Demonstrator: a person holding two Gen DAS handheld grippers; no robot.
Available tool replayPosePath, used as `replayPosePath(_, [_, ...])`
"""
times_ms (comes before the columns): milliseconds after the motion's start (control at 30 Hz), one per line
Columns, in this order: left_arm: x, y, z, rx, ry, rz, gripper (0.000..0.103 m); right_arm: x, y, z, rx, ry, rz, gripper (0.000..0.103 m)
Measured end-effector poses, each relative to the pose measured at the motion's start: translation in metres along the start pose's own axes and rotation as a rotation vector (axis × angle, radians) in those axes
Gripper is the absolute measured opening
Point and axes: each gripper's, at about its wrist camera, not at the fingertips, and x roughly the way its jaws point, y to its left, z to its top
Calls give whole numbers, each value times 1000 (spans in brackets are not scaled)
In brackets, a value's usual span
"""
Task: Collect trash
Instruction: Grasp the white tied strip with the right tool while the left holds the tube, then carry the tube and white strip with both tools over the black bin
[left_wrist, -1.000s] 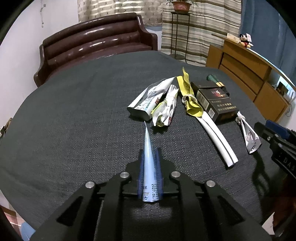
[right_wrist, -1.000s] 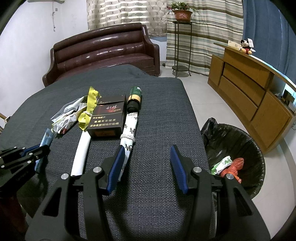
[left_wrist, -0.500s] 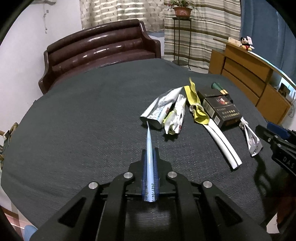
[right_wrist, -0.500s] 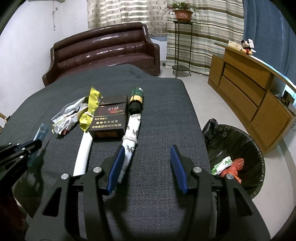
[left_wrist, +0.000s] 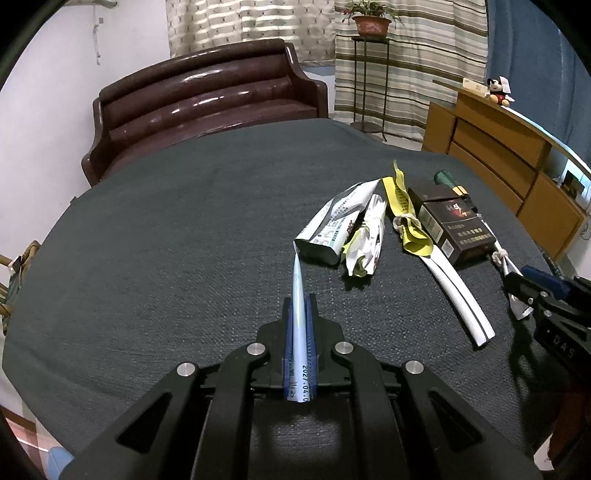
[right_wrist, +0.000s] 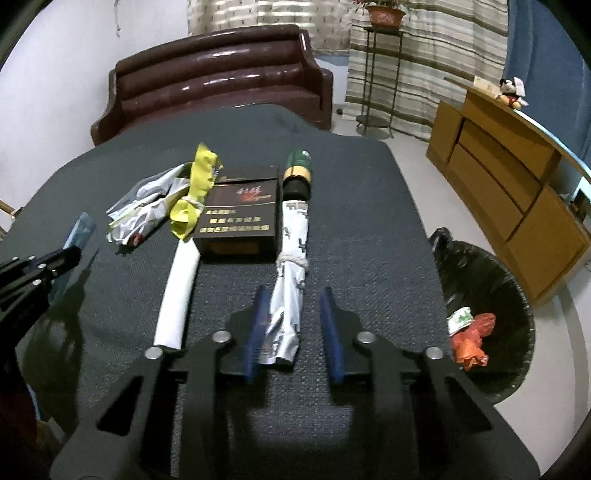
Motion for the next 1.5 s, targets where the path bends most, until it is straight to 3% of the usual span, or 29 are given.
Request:
replayPosePath(133, [-2, -2, 0, 2, -6, -10, 7, -4, 3, -2, -20, -17, -10, 14])
replayPosePath(167, [-3, -2, 0, 3, -10, -13, 7, -4, 4, -2, -25, -21, -20, 7])
replayPosePath(600, [-15, -42, 17, 36, -71, -94, 7, -29, -29, 5, 33, -108, -69, 7])
replayPosePath(1133, [-9, -152, 51, 131, -117, -280, 7, -56, -138, 1, 198, -170, -256, 7])
replayPosePath(1500, [3, -236, 57, 250, -112, -360, 7, -52, -193, -13, 277, -164, -314, 7])
